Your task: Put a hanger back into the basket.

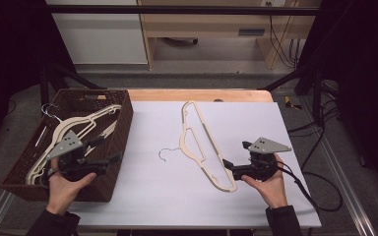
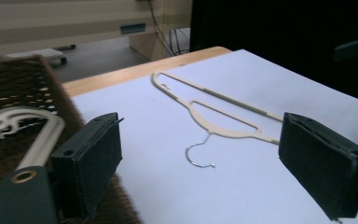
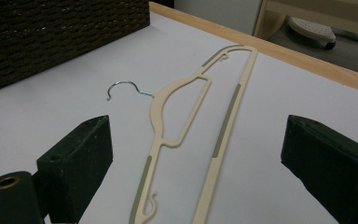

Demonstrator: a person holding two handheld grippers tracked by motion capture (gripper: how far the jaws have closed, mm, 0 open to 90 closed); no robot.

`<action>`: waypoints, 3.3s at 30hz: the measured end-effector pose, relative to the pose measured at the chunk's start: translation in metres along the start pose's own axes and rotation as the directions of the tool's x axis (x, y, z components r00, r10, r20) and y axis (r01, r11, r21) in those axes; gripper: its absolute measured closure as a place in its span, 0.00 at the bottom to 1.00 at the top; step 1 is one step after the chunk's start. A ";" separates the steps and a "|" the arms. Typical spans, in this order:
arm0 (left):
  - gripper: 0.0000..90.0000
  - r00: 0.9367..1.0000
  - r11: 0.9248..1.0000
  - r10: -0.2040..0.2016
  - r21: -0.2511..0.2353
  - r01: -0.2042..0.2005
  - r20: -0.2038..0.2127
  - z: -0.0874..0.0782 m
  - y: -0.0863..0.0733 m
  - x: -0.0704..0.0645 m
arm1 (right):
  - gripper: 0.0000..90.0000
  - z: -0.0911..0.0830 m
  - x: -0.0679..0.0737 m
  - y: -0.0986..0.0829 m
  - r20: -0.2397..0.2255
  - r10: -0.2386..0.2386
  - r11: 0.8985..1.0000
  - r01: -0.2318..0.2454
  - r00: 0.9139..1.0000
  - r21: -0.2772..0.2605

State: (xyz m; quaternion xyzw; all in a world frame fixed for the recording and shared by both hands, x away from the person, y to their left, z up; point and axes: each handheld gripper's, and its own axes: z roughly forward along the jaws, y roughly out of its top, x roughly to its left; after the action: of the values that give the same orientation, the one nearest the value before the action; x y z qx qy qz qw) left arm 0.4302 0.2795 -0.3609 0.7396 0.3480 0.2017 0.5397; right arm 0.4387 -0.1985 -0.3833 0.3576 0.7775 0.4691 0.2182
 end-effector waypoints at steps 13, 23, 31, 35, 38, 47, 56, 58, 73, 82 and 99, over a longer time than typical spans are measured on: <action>0.15 0.994 0.997 0.051 0.044 -0.056 0.093 0.029 -0.014 -0.032 | 0.15 0.026 0.017 0.003 -0.019 -0.021 0.998 0.022 1.000 0.065; 0.11 0.991 0.994 0.049 0.088 -0.060 0.127 0.043 -0.020 -0.042 | 0.26 0.058 0.031 -0.006 -0.008 -0.023 0.980 0.024 1.000 0.200; 0.07 0.989 0.990 0.056 0.118 -0.072 0.136 0.049 -0.023 -0.045 | 0.42 0.094 0.040 -0.028 0.000 -0.025 0.939 0.023 1.000 0.343; 0.07 0.988 0.990 0.061 0.117 -0.077 0.139 0.049 -0.024 -0.045 | 0.51 0.106 0.043 -0.037 0.010 -0.008 0.917 0.003 1.000 0.400; 0.07 0.989 0.990 0.062 0.119 -0.079 0.133 0.050 -0.024 -0.045 | 0.58 0.109 0.043 -0.040 0.007 -0.012 0.911 0.008 1.000 0.412; 0.07 0.990 0.989 0.056 0.126 -0.072 0.130 0.052 -0.026 -0.044 | 0.81 0.108 0.048 -0.037 0.058 0.068 0.892 -0.087 0.996 0.444; 0.07 0.986 0.985 0.085 0.135 -0.104 0.140 0.062 -0.020 -0.051 | 0.88 0.108 0.047 -0.035 0.061 0.102 0.882 -0.119 0.993 0.456; 0.07 0.984 0.982 0.103 0.141 -0.124 0.146 0.067 -0.017 -0.054 | 0.88 0.108 0.045 -0.035 0.056 0.114 0.882 -0.127 0.992 0.453; 0.08 0.956 0.938 0.201 0.239 -0.250 0.213 0.134 -0.003 -0.074 | 0.88 0.082 0.038 -0.015 0.020 0.170 0.891 -0.163 0.985 0.424; 0.14 0.959 0.923 0.210 0.285 -0.259 0.190 0.166 -0.007 -0.065 | 0.88 0.075 0.036 -0.011 0.008 0.166 0.898 -0.155 0.986 0.411; 0.60 0.974 0.892 0.119 0.410 -0.189 0.191 0.219 -0.039 -0.024 | 0.88 0.071 0.035 -0.009 0.004 0.150 0.895 -0.137 0.989 0.424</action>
State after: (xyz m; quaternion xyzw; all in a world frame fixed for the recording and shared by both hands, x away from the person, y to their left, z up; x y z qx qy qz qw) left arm 0.5495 0.1246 -0.4687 0.8786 0.2789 0.1028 0.3738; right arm 0.4611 -0.1341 -0.4248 0.4459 0.8353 0.3092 0.0888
